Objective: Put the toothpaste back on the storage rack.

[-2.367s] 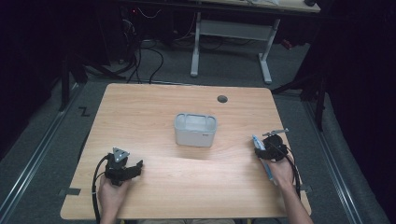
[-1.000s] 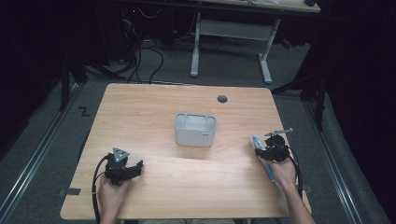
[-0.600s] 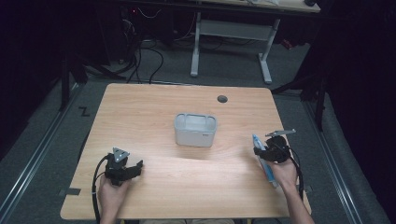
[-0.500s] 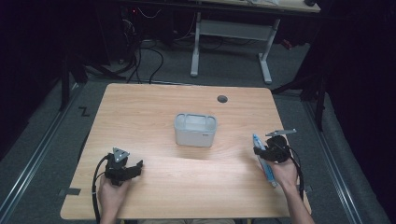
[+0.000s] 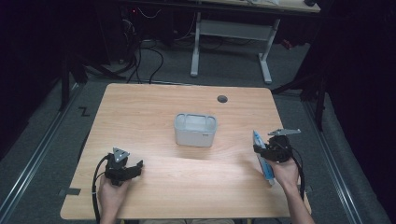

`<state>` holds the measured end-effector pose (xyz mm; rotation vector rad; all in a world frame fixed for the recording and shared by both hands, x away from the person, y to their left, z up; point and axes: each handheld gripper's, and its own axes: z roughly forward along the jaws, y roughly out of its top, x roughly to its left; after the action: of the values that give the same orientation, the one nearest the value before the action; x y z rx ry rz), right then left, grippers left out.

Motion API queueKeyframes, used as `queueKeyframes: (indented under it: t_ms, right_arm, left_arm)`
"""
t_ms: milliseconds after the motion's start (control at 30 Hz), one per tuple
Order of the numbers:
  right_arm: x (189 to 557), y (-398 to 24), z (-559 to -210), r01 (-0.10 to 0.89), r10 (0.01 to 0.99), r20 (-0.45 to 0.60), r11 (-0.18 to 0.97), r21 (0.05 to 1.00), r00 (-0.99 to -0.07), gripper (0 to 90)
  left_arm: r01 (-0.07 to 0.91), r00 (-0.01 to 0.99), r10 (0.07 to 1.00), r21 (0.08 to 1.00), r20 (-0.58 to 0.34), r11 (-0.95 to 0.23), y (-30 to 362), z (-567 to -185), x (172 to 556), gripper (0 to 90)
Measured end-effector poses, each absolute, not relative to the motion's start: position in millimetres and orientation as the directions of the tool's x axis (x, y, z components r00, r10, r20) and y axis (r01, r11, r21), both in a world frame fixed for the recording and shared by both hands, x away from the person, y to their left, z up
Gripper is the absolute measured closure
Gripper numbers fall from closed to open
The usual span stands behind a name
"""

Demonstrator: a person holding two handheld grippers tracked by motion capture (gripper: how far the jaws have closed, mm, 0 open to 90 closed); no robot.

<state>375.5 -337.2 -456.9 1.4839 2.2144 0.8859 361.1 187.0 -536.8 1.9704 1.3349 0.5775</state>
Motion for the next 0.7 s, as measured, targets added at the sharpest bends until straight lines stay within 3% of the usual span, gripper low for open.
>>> queueKeyframes:
  t_ms: [700]
  right_arm:
    - [372.7, -324.4, -433.3, 0.627, 0.882, 0.091, 0.252, 0.737, -0.462, 69.3]
  left_arm:
    - [0.626, 0.375, 0.927, 0.741, -0.012, -0.244, 186.9, -536.8, 361.1, 26.4]
